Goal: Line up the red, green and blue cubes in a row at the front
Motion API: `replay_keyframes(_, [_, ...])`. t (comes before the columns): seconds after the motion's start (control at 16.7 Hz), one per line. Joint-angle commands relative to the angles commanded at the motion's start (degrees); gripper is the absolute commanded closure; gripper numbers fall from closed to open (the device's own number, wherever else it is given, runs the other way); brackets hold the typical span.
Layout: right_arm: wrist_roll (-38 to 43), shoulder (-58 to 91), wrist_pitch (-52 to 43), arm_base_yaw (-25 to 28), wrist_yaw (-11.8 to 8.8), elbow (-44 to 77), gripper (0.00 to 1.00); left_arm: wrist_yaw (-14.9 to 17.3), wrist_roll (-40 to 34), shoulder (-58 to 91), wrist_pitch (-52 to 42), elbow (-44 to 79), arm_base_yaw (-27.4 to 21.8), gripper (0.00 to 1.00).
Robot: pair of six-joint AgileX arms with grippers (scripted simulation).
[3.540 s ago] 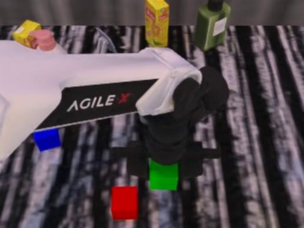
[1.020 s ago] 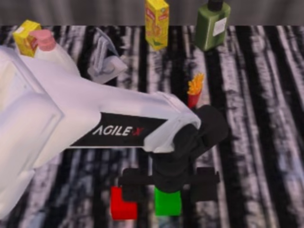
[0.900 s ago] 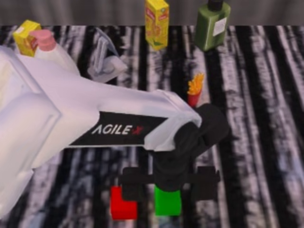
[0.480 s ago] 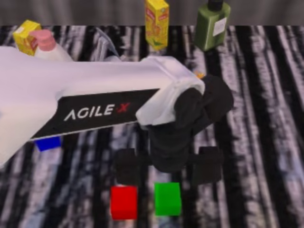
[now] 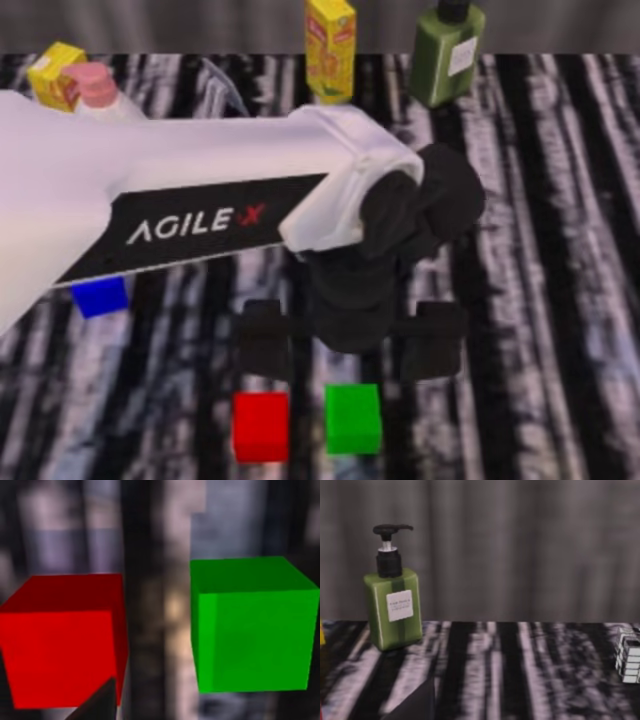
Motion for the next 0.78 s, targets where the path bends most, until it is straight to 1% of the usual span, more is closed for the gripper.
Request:
replay_keyframes(0.18, [0.00, 0.00, 0.00, 0.00, 0.00, 0.00, 0.00, -0.05, 8.93, 1.04, -0.27, 0.94, 3.42, 0.00])
replay_keyframes(0.36, [0.00, 0.00, 0.00, 0.00, 0.00, 0.00, 0.00, 0.00, 22.05, 2.22, -0.60, 1.66, 8.52, 0.00])
replay_keyframes(0.54, [0.00, 0.00, 0.00, 0.00, 0.00, 0.00, 0.00, 0.11, 38.76, 3.24, -0.88, 1.84, 14.96, 0.00])
replay_keyframes(0.78, [0.00, 0.00, 0.00, 0.00, 0.00, 0.00, 0.00, 0.22, 64.86, 4.26, -1.15, 1.45, 24.50, 0.00])
